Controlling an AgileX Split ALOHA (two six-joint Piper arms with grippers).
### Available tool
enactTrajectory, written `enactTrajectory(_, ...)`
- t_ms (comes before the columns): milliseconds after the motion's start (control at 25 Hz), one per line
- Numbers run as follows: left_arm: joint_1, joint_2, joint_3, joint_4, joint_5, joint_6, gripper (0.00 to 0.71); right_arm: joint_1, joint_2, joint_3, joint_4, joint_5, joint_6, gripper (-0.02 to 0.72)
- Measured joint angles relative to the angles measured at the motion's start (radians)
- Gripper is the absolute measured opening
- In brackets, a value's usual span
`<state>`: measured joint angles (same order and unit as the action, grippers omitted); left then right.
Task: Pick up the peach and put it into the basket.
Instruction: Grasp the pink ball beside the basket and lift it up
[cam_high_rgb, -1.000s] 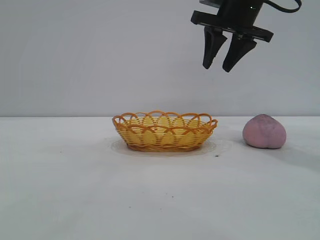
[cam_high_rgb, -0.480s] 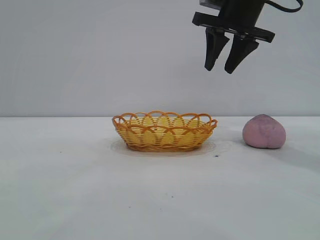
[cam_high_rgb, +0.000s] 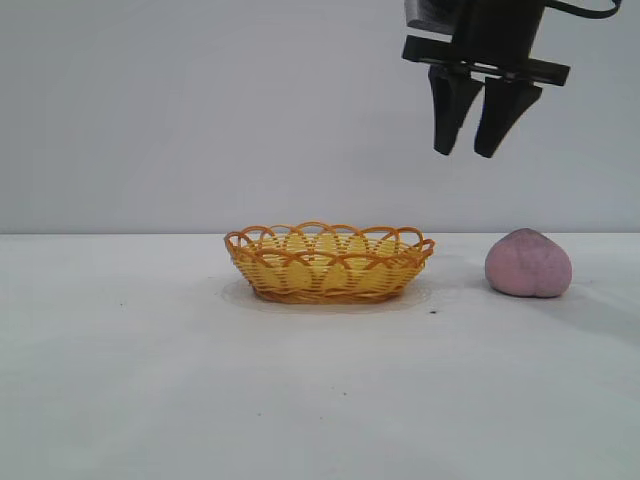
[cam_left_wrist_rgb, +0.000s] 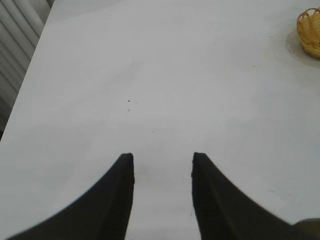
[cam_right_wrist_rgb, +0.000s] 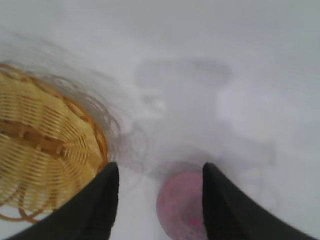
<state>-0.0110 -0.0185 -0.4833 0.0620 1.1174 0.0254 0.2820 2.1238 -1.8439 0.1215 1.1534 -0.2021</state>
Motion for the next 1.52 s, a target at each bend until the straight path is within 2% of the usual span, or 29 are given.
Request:
enactTrajectory(160,0.0,0.0,0.0,-0.002,0.0,0.0,0.235,0.0,0.011,0.0,-0.042,0.065,0.004,0.365)
enactTrajectory(440,0.0,0.0,0.0,-0.004,0.0,0.0,0.235,0.0,0.113,0.0,-0.054,0.072,0.004,0.365)
enactTrajectory(560,0.0,0.0,0.0,-0.01,0.0,0.0,0.235,0.0,0.158,0.0,-0.086,0.072,0.004,0.365)
enactTrajectory(680,0.0,0.0,0.0,-0.01,0.0,0.0,0.235,0.0,0.185,0.0,-0.13,0.068,0.004,0.197)
enactTrajectory(760,0.0,0.0,0.0,-0.01,0.0,0.0,0.235,0.0,0.187,-0.006,-0.139,0.064,0.006,0.087)
enactTrajectory(800,0.0,0.0,0.0,-0.01,0.0,0.0,0.235,0.002,0.187,-0.008,-0.139,0.064,0.006,0.056)
enactTrajectory(840,0.0,0.0,0.0,-0.011,0.0,0.0,0.235,0.002,0.187,-0.01,-0.139,0.064,0.006,0.06)
enactTrajectory(880,0.0,0.0,0.0,-0.011,0.0,0.0,0.235,0.002,0.187,-0.01,-0.13,0.064,0.006,0.0)
enactTrajectory(1040,0.0,0.0,0.0,-0.012,0.0,0.0,0.235,0.006,0.138,-0.01,-0.062,0.068,0.006,0.0)
enactTrajectory(1160,0.0,0.0,0.0,-0.013,0.0,0.0,0.235,0.035,0.057,-0.008,-0.036,0.065,0.006,0.0)
enactTrajectory(1320,0.0,0.0,0.0,-0.013,0.0,0.0,0.235,0.114,-0.043,-0.008,-0.025,0.032,0.006,0.0)
enactTrajectory(1520,0.0,0.0,0.0,-0.013,0.0,0.0,0.235,0.228,-0.047,-0.008,-0.021,-0.012,0.006,0.0)
